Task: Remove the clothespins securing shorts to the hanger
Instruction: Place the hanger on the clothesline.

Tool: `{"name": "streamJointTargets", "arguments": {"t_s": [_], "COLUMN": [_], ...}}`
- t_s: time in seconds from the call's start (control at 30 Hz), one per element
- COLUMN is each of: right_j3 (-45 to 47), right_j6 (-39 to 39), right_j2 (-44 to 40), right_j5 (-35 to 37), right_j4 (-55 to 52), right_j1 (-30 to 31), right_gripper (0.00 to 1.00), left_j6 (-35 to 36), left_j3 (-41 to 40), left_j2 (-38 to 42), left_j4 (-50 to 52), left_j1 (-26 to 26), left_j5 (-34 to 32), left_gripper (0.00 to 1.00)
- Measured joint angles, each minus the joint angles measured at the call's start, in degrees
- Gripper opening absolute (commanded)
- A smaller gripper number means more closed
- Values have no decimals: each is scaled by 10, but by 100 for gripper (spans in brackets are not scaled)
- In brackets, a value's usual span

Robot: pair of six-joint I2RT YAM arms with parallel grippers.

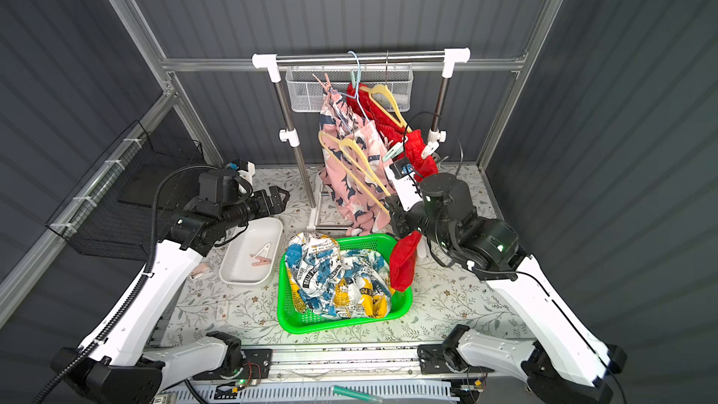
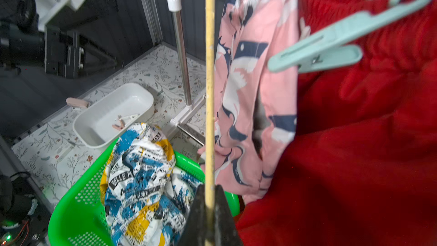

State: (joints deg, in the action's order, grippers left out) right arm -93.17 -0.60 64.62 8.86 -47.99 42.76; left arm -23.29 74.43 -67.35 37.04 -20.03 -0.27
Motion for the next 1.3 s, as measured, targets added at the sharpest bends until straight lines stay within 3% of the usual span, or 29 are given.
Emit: {"name": "streamJointTargets", "arguments": {"t_s": [0.5,1.0,1.3], "right_j3": [-238,-330,-402], "right_j6": [49,73,73], "right_j2": [149,218,285], "right_j5": [9,32,-10], "right_j4": [-29,-28,-36], "right_j1": [-8,-13,-13], "right_gripper": [0,0,0], "left_j6": [148,163,169], "left_j3": [-156,-217,-218], "left_j2": [70,101,101], "left_j4": [-54,-102,-102], "left_j1": [-16,-40,-68], "left_j5": [-13,-61,-80], "left_gripper": [100,100,100]}}
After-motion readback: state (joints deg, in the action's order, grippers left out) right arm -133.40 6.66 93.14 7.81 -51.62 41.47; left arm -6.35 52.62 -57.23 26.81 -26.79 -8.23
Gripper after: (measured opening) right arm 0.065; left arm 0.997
